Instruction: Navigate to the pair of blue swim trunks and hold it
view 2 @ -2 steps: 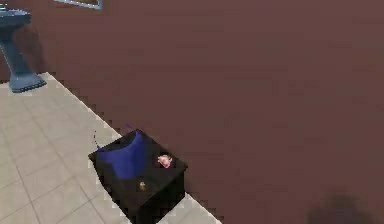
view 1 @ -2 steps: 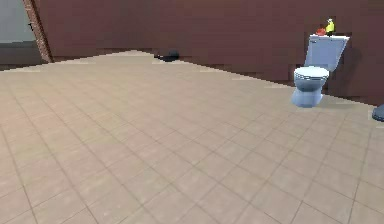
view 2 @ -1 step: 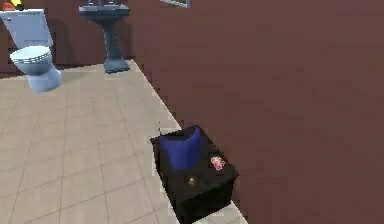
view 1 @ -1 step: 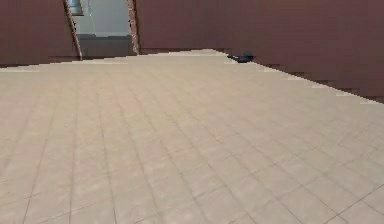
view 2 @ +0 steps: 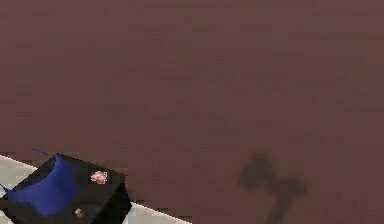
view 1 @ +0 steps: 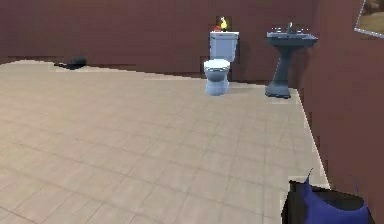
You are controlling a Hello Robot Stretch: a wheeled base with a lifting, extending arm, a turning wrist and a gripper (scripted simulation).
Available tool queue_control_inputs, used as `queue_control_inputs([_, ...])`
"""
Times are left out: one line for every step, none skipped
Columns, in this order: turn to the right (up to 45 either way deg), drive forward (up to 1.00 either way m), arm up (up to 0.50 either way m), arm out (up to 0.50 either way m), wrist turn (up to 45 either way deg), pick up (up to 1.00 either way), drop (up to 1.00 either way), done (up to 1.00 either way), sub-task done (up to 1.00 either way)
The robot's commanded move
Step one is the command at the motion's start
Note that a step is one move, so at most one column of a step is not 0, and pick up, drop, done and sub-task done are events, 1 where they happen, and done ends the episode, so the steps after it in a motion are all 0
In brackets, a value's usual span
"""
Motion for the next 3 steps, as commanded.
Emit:
queue_control_inputs([27.0,0.0,0.0,0.0,0.0,0.0,0.0,0.0,0.0])
queue_control_inputs([0.0,0.3,0.0,0.0,0.0,0.0,0.0,0.0,0.0])
queue_control_inputs([-45.0,0.0,0.0,0.0,0.0,0.0,0.0,0.0,0.0])
